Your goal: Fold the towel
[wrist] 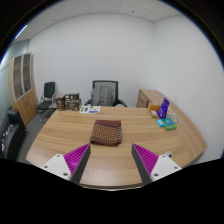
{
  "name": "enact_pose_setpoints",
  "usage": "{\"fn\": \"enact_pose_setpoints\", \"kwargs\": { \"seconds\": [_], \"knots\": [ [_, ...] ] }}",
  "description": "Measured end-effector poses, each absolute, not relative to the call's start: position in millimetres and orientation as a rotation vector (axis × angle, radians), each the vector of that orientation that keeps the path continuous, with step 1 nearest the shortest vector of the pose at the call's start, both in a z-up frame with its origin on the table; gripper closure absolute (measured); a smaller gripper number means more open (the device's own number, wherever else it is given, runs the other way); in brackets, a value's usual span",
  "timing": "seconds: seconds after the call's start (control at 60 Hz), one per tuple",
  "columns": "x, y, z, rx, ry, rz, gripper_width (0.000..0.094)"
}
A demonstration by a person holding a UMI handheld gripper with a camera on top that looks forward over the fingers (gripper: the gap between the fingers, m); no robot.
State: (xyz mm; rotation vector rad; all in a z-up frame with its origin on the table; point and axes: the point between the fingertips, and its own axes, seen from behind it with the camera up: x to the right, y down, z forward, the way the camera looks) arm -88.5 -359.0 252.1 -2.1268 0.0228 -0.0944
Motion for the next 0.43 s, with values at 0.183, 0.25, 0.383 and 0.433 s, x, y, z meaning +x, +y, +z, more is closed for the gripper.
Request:
{"fn": "enact_pose_setpoints", "kwargs": {
  "seconds": [0.183, 0.25, 0.383, 0.433],
  "knots": [
    [-103.4, -408.7, 273.0, -2.104, 0.016, -0.113, 0.0073],
    [-107.7, -418.0, 278.2, -2.098, 0.016, -0.116, 0.0076],
    [-116.7, -431.9, 288.3, -2.077, 0.008, -0.113, 0.0074],
    [-117.6, -434.5, 291.9, -2.072, 0.011, -0.113, 0.0075]
  ]
}}
